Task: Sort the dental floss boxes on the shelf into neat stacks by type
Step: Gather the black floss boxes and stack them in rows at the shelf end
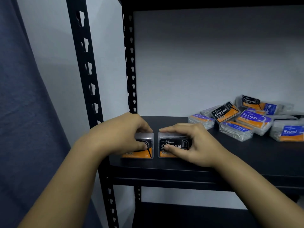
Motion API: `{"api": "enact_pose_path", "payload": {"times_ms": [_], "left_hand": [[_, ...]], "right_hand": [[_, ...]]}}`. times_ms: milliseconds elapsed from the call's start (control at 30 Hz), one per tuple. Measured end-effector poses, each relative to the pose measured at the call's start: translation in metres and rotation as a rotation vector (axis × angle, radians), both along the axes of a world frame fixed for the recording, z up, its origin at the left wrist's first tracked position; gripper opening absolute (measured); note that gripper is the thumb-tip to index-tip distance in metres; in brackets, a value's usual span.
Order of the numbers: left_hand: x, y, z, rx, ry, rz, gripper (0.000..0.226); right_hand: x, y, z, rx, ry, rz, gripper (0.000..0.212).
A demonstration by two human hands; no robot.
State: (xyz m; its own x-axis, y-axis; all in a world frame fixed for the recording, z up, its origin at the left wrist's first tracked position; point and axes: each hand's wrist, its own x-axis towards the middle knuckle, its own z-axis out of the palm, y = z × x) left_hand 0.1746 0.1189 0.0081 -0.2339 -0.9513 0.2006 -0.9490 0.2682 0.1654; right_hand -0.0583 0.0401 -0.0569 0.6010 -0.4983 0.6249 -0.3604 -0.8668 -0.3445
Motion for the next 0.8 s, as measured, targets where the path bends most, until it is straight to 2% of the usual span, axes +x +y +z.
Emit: {"api": "enact_pose_path", "payload": {"times_ms": [233,467,800], "left_hand": [[0.0022,-0.0031,-0.001,0.015,0.004,0.004,0.045],[0.0012,-0.0037,0.002,0.03,0.011,-0.001,0.039],[0.0002,-0.0035,0.0018,0.034,0.026,-0.014,0.037]], "right_hand": [[0.0019,-0.0004,-0.0021,0.018,-0.019,0.016,0.044],[0.0016,-0.0004,-0.0024,0.114,-0.035,0.063,0.046],[0.0031,0.0023,-0.0007,0.137,-0.027,0.072,0.046]]}}
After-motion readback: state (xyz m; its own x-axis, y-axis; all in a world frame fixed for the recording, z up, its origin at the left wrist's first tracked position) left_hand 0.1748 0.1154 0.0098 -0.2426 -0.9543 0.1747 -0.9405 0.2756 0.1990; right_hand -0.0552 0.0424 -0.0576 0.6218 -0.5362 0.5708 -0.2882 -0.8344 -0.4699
